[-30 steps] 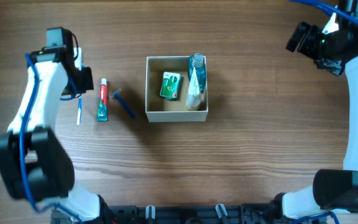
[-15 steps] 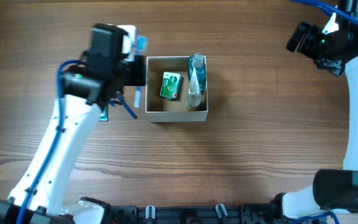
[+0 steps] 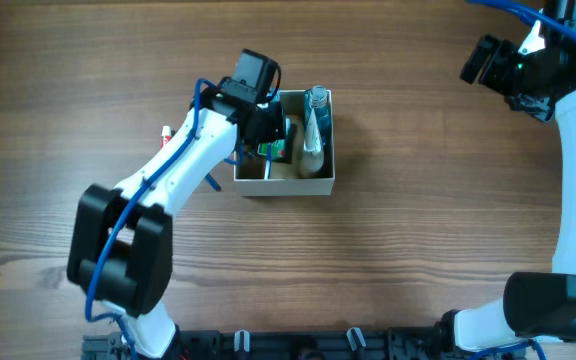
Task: Pack container
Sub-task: 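Place the toothbrush into the box beside the soap, then grasp the Colgate toothpaste tube with the left gripper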
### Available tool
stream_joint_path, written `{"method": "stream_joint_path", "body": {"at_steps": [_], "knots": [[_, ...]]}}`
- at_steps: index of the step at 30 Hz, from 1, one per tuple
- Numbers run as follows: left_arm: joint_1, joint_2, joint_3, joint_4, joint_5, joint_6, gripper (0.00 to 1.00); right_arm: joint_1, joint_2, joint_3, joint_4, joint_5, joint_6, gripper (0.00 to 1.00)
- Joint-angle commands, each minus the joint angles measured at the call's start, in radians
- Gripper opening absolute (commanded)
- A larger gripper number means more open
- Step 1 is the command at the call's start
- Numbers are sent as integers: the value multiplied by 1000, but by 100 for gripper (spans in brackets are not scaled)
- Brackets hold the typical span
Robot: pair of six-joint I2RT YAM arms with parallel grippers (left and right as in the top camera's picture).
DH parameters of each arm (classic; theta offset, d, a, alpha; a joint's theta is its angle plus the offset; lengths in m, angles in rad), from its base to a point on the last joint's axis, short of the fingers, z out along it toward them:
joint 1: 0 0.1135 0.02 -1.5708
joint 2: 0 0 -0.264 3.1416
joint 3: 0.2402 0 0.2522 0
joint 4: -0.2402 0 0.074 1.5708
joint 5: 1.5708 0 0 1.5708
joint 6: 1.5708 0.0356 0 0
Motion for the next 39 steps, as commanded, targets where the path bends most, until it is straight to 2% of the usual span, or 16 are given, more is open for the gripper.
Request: {"method": "stream_joint_path", "body": {"at_steps": [1, 2, 3, 8, 10, 13, 17, 21, 23, 30, 35, 39], "knots": [[-5, -7, 3, 0, 2, -27, 4, 1, 0, 15, 0, -8, -2, 100], [-5, -9, 3, -2, 2, -27, 4, 1, 0, 15, 0, -8, -2, 100], [-5, -16, 3, -25, 37, -27, 11, 1, 0, 15, 0, -8, -2, 100], [-3, -57, 3, -59, 50, -27, 17, 1, 0, 15, 0, -8, -2, 100], [0, -113, 3, -62, 49, -26, 25, 1, 0, 15, 0, -8, -2, 100], [7, -196, 3, -61, 41, -24, 31, 1, 0, 15, 0, -8, -2, 100], [38, -339, 3, -96, -64, -17, 39, 1, 0, 15, 0, -8, -2, 100], [120, -449, 3, -209, -232, -14, 48, 1, 0, 15, 0, -8, -2, 100], [179, -462, 3, -251, -246, 41, 49, 1, 0, 15, 0, -8, -2, 100], [363, -353, -27, -316, -206, 149, 57, 1, 0, 15, 0, -8, -2, 100], [422, -177, -35, -298, -187, 263, 59, 1, 0, 15, 0, -8, -2, 100], [440, -33, -35, -270, -153, 359, 57, 1, 0, 15, 0, -8, -2, 100]]}}
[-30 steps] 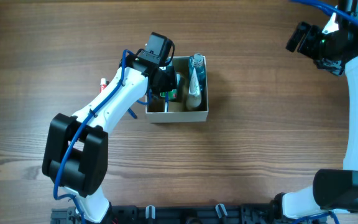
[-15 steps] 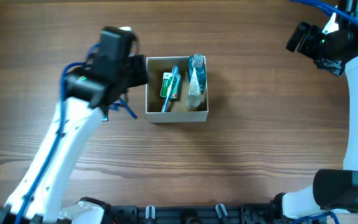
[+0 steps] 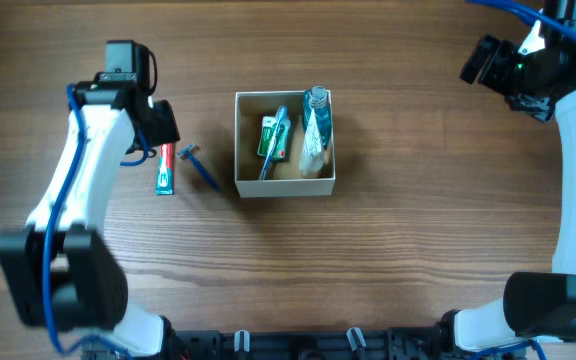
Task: Pack container
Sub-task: 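Grasp the Colgate toothpaste tube with the left gripper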
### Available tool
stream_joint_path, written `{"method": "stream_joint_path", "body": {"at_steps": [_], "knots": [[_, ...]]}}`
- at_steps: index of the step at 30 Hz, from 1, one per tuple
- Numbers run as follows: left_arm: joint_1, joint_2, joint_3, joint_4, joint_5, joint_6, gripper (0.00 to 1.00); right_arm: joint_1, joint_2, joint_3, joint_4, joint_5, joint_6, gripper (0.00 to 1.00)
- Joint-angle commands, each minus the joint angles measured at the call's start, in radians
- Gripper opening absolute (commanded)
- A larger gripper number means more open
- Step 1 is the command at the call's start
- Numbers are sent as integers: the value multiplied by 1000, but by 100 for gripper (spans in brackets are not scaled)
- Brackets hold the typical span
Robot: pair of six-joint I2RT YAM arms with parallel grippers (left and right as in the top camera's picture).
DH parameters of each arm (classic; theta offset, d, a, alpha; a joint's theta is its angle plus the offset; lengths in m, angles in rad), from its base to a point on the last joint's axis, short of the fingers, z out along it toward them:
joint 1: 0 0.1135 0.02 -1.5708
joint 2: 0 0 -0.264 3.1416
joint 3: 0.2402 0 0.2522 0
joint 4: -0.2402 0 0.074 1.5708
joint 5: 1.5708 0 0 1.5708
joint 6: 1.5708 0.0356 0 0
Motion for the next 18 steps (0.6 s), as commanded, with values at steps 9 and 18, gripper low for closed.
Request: {"method": "stream_joint_path", "body": {"at_steps": [9, 18], "knots": [[41, 244, -16, 95, 35, 187, 56, 1, 1, 15, 0, -8, -2, 100], [64, 278, -16, 139, 39, 206, 49, 1, 1, 15, 0, -8, -2, 100]]}}
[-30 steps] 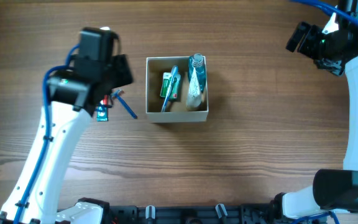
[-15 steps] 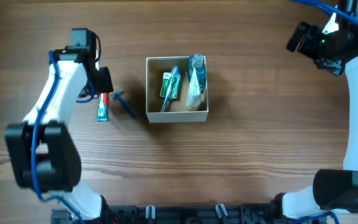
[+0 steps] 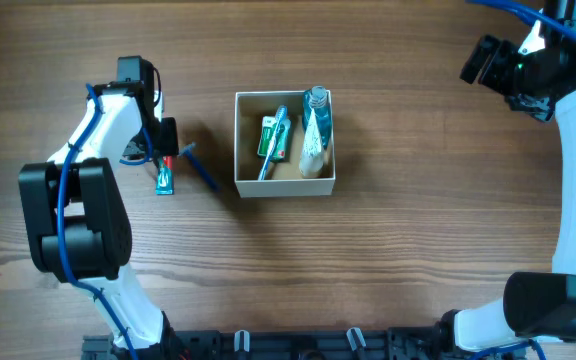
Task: Pack container
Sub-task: 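Grasp the Colgate toothpaste tube with the left gripper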
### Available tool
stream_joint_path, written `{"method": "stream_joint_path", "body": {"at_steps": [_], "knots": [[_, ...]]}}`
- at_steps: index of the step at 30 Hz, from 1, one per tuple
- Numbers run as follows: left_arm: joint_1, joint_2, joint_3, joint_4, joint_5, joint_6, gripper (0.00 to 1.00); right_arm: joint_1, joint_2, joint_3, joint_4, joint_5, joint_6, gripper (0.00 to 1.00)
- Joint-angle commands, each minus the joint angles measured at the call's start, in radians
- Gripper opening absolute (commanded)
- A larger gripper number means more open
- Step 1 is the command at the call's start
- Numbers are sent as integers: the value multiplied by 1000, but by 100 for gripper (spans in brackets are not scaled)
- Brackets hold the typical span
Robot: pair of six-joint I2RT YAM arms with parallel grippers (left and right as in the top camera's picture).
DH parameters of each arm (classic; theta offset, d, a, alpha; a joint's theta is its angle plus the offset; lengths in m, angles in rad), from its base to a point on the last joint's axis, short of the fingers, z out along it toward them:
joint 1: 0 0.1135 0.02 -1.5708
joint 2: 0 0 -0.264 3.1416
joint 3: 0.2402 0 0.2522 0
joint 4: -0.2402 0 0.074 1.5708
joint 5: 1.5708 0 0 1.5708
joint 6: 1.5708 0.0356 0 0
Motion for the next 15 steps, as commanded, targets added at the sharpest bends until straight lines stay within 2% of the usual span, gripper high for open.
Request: {"method": "stream_joint_path", "body": {"at_steps": [1, 3, 7, 12, 15], "knots": [[8, 36, -6, 19, 13, 28, 49, 1, 1, 15, 0, -8, -2, 100], [8, 55, -6, 26, 13, 28, 51, 1, 1, 15, 0, -8, -2, 100], [8, 71, -6, 33, 13, 28, 39, 1, 1, 15, 0, -8, -2, 100], [8, 71, -6, 28, 17, 27, 19, 1, 1, 15, 0, -8, -2, 100], [8, 71, -5, 8, 21, 26, 12, 1, 1, 15, 0, -8, -2, 100]]}}
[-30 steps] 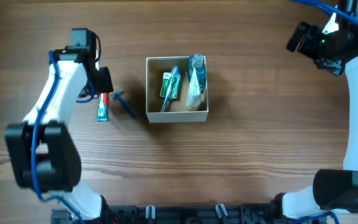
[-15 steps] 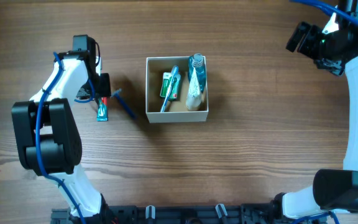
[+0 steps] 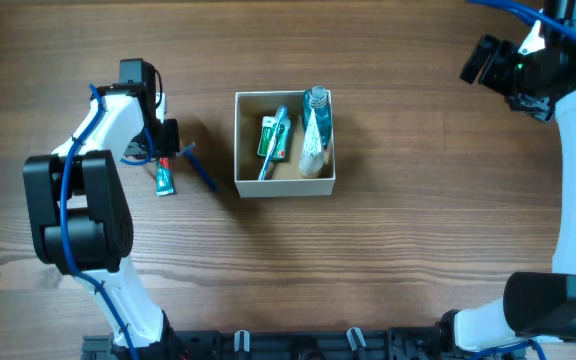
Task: Pack container
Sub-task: 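Grasp the Colgate toothpaste tube with the left gripper, then place the toothpaste tube upright into the box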
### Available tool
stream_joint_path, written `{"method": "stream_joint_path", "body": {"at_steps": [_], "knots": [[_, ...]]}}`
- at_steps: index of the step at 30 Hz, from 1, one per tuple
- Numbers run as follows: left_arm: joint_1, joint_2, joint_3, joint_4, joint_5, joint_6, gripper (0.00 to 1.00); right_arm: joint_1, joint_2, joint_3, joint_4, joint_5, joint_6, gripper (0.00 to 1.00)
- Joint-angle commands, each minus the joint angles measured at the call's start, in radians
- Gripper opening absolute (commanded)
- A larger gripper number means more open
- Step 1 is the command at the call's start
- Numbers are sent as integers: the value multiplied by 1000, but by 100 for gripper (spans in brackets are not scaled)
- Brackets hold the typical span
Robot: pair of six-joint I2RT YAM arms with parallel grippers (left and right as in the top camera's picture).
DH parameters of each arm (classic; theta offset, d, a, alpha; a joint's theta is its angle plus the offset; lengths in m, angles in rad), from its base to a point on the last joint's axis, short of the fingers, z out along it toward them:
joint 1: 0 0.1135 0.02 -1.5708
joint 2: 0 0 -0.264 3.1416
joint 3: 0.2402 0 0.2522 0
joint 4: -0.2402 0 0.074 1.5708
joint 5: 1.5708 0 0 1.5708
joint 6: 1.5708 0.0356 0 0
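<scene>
An open white cardboard box stands mid-table. Inside lie a green-packed toothbrush on the left and a clear bottle with a teal tube on the right. To the left of the box, a red-and-teal toothpaste tube and a blue razor lie on the wood. My left gripper is low over the tube's red top end; its jaws are hidden under the wrist. My right gripper hangs far away at the top right, nothing near it.
The table is brown wood. The left arm's white links run down the left side to the base at the front edge. The right arm runs along the right edge.
The left wrist has shifted very slightly at the toothpaste tube's top end, and the tube now lies a little more tilted. The box, the razor and the right arm are unchanged.
At first my left gripper was inside the box's left half, over the green toothbrush pack. Then it was out at the far left, beside the toothpaste tube and razor, with the toothbrush left in the box. It then closed in on the tube's top end and stays there.
</scene>
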Motion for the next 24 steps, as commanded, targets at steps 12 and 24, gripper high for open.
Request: {"method": "stream_joint_path", "body": {"at_steps": [12, 24], "knots": [[-22, -154, 29, -207, 128, -16, 4, 1, 1, 15, 0, -8, -2, 100], [-283, -514, 47, -108, 266, -215, 4, 1, 1, 15, 0, -8, -2, 100]]}}
